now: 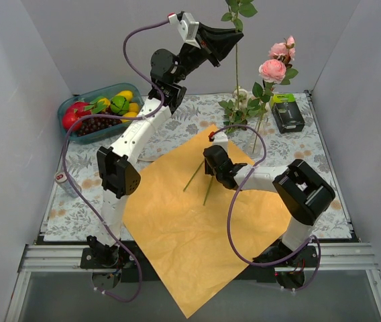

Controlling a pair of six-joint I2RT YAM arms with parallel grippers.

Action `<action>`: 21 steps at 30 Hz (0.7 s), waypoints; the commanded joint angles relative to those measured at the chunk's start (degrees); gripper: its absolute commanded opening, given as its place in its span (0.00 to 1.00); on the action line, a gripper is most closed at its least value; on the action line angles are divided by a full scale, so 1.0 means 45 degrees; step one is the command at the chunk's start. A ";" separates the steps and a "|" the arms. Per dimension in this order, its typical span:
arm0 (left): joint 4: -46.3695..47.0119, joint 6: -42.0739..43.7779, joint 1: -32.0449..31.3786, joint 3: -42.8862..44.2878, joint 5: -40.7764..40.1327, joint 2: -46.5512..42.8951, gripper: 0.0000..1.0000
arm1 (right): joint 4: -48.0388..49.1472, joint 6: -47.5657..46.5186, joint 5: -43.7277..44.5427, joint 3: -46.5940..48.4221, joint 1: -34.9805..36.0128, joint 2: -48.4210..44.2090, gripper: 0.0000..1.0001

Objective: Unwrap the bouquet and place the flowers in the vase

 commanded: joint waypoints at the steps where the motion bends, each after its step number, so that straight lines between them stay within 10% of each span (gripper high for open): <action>1: 0.0877 0.0085 0.0012 -0.0068 -0.0205 0.0221 0.00 | 0.0063 0.0893 0.0965 0.0399 0.0187 0.0357 0.45; 21: 0.2089 -0.1281 -0.0164 -0.0086 0.0147 -0.0246 0.00 | 0.0023 0.1500 0.0556 -0.0305 0.0383 0.0690 0.22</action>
